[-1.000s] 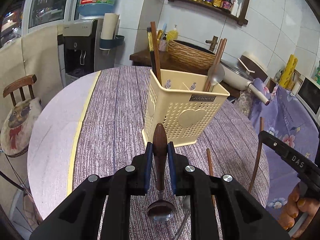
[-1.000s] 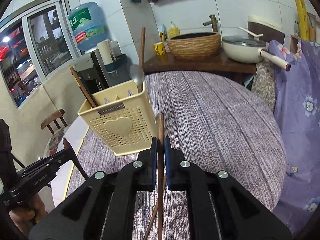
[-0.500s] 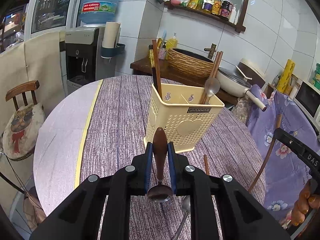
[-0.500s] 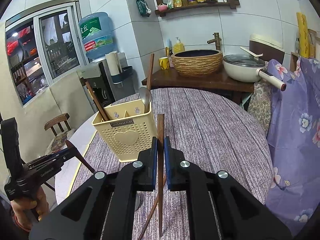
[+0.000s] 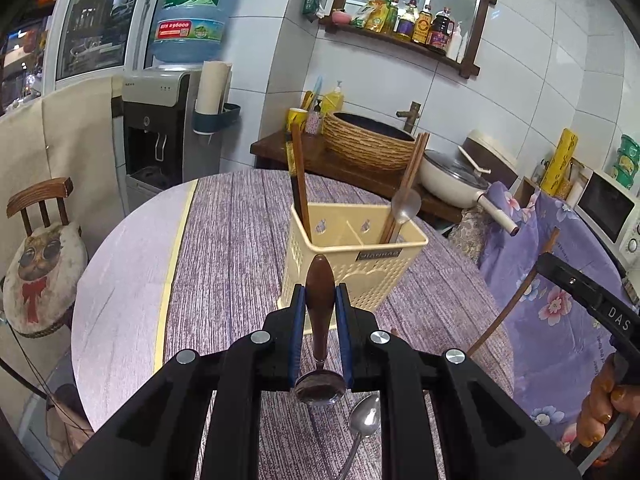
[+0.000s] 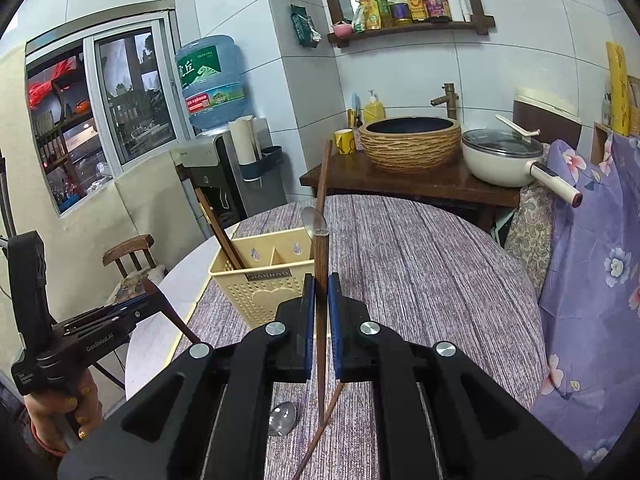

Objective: Organize utensils
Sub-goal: 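Lift the chopstick and wooden-handled spoon and carry them over the basket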

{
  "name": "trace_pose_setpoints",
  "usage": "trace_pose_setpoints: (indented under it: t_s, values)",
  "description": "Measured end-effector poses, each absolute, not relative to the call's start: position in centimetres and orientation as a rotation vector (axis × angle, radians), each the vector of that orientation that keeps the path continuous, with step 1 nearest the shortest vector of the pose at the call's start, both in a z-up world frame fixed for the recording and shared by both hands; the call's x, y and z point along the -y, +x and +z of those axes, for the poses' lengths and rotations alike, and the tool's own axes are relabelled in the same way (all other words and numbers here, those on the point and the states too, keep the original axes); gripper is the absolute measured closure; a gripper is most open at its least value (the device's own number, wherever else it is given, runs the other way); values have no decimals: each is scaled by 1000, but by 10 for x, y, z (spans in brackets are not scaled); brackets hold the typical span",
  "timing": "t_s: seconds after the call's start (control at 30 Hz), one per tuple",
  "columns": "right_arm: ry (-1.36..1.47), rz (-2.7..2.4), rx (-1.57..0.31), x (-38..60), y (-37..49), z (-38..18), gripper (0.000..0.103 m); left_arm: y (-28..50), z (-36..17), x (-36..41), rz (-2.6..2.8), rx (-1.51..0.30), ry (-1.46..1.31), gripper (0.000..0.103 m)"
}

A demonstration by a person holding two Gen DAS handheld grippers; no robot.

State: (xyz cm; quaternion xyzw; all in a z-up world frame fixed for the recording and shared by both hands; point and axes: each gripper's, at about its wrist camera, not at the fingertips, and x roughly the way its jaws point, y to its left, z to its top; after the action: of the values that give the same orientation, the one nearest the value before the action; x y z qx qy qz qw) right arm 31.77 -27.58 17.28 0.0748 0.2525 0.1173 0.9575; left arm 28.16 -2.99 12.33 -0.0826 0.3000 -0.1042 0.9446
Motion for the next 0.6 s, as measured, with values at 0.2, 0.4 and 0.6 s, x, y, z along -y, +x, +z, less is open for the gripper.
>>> trace_pose_setpoints:
  t_s: [0.2, 0.4, 0.6]
  values:
    - [131, 267, -468, 263, 333, 218, 95, 289, 168, 26, -238, -540, -195, 87]
    - [128, 249, -369, 248, 359, 280, 95, 312, 221, 33, -209, -434, -204, 87]
    - [116, 197, -301, 234, 390, 313, 95, 345, 234, 45, -165, -399, -185, 87]
